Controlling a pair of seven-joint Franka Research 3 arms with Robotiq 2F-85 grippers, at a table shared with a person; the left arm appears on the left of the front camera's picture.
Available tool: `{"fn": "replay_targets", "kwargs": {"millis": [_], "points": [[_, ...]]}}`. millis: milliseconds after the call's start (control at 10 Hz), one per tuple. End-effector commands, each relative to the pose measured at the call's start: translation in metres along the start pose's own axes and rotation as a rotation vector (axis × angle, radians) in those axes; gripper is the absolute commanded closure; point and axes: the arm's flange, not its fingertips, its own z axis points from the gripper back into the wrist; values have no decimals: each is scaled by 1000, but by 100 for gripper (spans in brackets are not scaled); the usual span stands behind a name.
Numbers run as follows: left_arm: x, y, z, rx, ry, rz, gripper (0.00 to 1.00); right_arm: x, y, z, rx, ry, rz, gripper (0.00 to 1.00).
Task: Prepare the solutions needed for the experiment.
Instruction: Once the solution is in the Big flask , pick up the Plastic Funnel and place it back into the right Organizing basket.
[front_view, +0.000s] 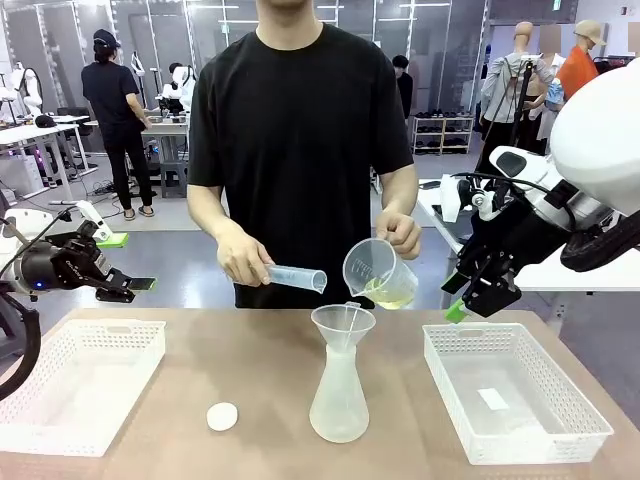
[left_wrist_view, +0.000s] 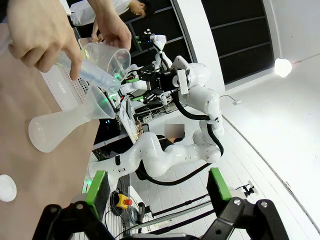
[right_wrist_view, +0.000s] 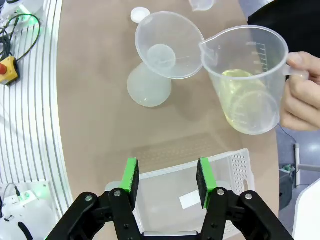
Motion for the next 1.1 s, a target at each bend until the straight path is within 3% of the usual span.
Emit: {"fn": "replay_targets", "kwargs": {"millis": [0, 200, 400, 600, 800, 1000], "points": [[1, -1, -1, -1, 1, -8, 0, -14, -17, -5, 85, -31, -241, 41], [1, -1, -1, -1, 1, -8, 0, -57, -43, -8, 88, -121, -617, 41], [1, -1, -1, -1, 1, -8, 0, -93, -54, -15, 107, -176, -846, 41], [1, -1, -1, -1, 1, -8, 0, -128, -66, -27, 270, -210, -1128, 41], [1, -1, -1, -1, 1, -8, 0, -153, -73, -46, 437, -337, -1335, 41], [1, -1, -1, -1, 1, -8, 0, -168, -73, -62, 523, -429, -1406, 41]]}}
